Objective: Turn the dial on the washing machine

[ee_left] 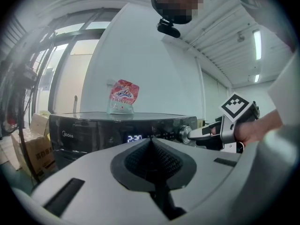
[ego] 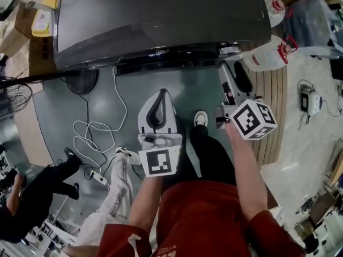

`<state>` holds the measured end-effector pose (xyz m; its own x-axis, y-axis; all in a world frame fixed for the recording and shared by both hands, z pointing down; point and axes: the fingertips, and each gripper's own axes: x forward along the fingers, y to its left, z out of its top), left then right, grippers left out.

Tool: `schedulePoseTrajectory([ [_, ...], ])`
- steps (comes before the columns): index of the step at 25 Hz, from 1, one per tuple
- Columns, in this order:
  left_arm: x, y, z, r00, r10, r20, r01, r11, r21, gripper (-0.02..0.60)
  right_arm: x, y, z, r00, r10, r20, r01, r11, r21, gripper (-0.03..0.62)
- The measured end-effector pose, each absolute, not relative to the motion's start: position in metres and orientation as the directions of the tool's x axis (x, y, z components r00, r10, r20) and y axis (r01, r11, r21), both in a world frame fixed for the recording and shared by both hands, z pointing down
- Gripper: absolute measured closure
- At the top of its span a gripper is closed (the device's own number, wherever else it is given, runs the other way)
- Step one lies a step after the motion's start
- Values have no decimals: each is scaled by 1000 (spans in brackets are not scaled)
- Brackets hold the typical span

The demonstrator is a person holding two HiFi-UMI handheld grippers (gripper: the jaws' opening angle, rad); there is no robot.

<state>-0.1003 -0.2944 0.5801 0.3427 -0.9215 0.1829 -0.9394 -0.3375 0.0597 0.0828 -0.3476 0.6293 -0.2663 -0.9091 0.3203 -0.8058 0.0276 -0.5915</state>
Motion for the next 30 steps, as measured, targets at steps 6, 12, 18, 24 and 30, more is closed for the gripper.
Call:
schedulePoseTrajectory([
  [6, -101, -278, 555, 330, -927, 180, -944, -323, 66, 572, 76, -310, 626, -307, -877, 371, -822, 47, -568, 330],
  [12, -97, -254, 519, 312, -933, 177, -950, -305, 66, 572, 71, -269, 604, -367, -840, 399, -838, 112, -534, 330],
  [18, -101, -229, 479, 268, -949, 165, -963, -260, 69, 572, 74, -239, 566, -422, -814, 399, -850, 203, -486, 335],
  [24, -105, -206, 432, 232, -963, 138, -973, -227, 48, 572, 74, -217, 518, -461, -808, 366, -857, 298, -421, 335],
  [30, -97, -189, 388, 238, -966, 97, -971, -237, 25, 572, 84, -209, 454, -472, -832, 290, -868, 381, -319, 335],
])
